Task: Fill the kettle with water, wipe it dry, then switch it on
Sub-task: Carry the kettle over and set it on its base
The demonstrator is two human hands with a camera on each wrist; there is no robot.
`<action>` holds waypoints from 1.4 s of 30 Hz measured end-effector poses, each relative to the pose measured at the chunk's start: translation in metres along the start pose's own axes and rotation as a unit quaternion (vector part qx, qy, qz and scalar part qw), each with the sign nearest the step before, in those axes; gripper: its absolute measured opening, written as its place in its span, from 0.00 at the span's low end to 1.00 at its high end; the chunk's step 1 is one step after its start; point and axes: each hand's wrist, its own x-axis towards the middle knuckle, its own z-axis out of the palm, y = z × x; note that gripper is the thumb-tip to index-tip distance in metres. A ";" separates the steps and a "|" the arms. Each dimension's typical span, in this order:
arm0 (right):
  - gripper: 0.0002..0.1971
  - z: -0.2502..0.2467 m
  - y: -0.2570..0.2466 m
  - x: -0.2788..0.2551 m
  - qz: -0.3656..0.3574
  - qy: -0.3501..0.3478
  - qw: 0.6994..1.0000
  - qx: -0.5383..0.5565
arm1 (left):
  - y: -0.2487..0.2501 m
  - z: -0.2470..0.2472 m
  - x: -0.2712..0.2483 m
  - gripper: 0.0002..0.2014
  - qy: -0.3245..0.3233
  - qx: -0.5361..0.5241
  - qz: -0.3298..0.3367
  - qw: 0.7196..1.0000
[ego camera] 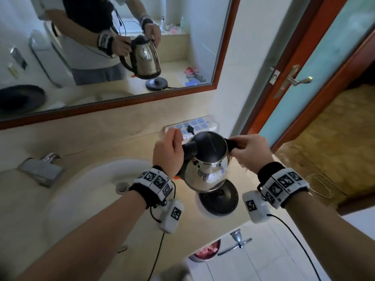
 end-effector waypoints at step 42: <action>0.19 0.017 0.133 -0.012 0.012 -0.057 0.998 -0.015 | -0.006 0.086 -0.068 0.15 -0.145 0.135 0.049 0.979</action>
